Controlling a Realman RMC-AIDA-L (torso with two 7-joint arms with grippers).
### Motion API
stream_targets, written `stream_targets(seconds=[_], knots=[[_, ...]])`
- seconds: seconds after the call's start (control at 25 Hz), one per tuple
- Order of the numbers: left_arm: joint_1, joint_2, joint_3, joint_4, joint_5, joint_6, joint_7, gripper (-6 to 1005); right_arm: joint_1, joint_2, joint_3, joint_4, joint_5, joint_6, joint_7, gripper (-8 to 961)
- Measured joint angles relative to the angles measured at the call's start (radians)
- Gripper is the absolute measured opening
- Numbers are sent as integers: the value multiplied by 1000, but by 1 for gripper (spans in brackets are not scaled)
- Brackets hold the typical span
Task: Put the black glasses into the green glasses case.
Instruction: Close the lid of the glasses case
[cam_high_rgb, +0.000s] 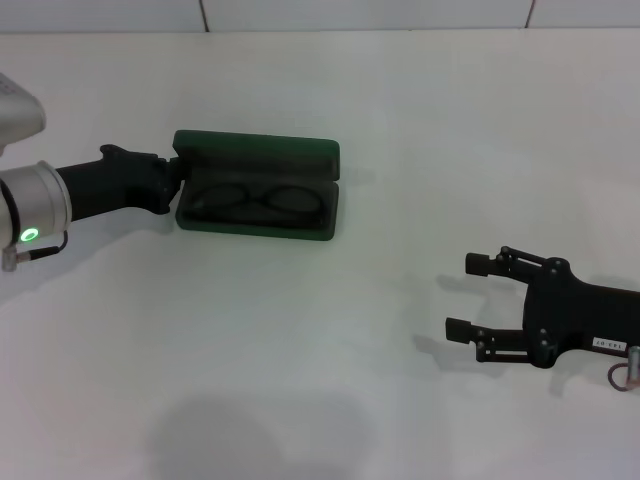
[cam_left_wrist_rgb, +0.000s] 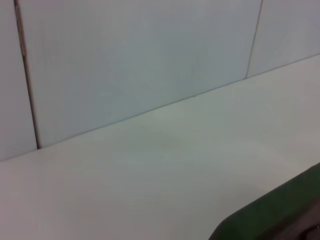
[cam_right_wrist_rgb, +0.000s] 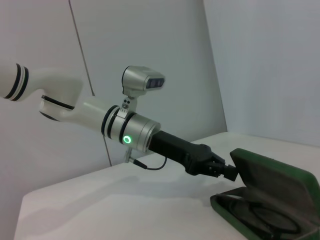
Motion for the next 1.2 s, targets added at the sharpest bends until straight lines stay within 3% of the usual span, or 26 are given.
stream_targets(seconds=[0.28,0.52,0.56,0.72,0.84,0.96,1.2], knots=[[4,1,-3,6,-14,3,-71,0,-8,1,-2,0,0,0,0,879],[58,3,3,89,-12,86,-289,0,-8,-2,0,0,1,5,-1,879],[90,-3,2,146,-14,152,-358,0,-8,-2,1,0,1,6,-1,879],[112,-36,14,252,-33,211,-418,0,-8,-3,3,0,0,9,-2,880],[107,-39,82,290,-128,209,-440,0,-6,-3,2,0,0,13,-2,880],[71,-38,174,317,-186,126,-464,0,-4,-4,2,0,0,13,-2,880],[-24,-44,403,271,-233,-199,-558,0,1,-1,0,-7,1,13,-2,880]])
